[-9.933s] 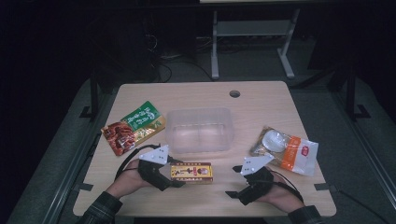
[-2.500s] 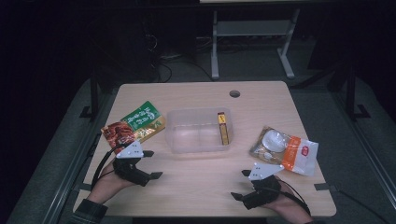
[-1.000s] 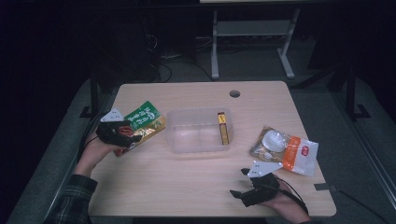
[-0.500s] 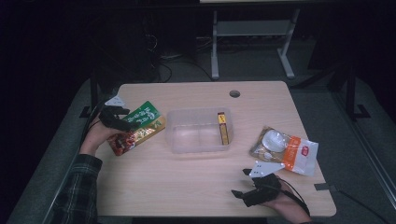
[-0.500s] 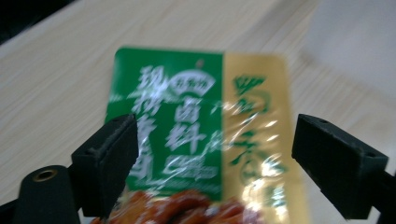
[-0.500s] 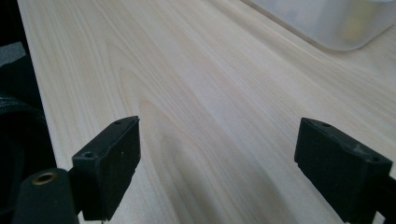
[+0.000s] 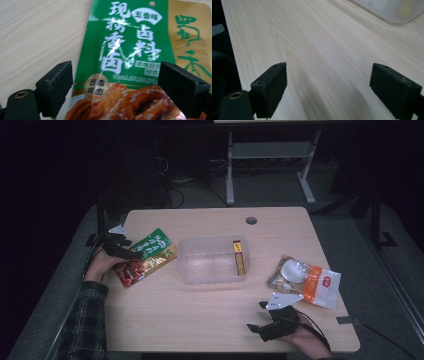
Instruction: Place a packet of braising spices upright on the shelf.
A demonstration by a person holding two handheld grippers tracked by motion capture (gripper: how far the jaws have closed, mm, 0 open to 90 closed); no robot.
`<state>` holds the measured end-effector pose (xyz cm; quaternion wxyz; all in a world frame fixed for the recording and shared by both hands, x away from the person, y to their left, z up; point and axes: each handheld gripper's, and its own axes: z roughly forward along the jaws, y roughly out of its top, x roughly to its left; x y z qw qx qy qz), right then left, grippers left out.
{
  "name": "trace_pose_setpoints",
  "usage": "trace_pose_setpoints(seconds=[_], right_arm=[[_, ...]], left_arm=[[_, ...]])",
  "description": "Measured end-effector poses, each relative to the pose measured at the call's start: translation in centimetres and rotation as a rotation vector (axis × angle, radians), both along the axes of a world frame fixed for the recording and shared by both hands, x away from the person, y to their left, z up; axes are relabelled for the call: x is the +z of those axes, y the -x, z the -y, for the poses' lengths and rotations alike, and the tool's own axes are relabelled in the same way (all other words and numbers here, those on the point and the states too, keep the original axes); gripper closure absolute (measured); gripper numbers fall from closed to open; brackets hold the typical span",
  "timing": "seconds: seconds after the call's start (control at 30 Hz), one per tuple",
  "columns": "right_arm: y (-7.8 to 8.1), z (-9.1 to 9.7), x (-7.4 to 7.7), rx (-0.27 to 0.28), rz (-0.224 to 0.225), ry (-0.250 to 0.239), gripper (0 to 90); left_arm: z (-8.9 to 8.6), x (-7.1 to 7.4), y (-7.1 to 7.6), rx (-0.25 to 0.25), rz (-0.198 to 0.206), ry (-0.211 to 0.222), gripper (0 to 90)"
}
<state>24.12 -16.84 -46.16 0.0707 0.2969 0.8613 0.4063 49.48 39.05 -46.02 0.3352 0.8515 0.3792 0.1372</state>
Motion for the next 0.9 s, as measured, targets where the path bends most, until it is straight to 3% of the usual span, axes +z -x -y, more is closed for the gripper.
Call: trace_pose_setpoints(seconds=[0.27, 0.6, 0.77, 0.9], right_arm=[[0.0, 0.0, -0.1, 0.001, -0.005, 0.001, 13.9], [0.1, 0.0, -0.1, -0.003, -0.002, 0.001, 14.0], [0.0, 0.1, -0.1, -0.003, -0.006, 0.004, 14.0], [0.1, 0.1, -0.1, 0.002, -0.005, 0.003, 13.9]], left_arm=[[-0.7, -0.9, -0.4, 0.028, -0.036, 0.069, 11.2], [-0.1, -0.6, 0.0, 0.019, -0.040, 0.005, 16.3], [0.1, -0.3, 0.3, 0.009, -0.032, -0.017, 28.4], [0.2, -0.2, 0.8, 0.008, -0.011, -0.014, 47.6]])
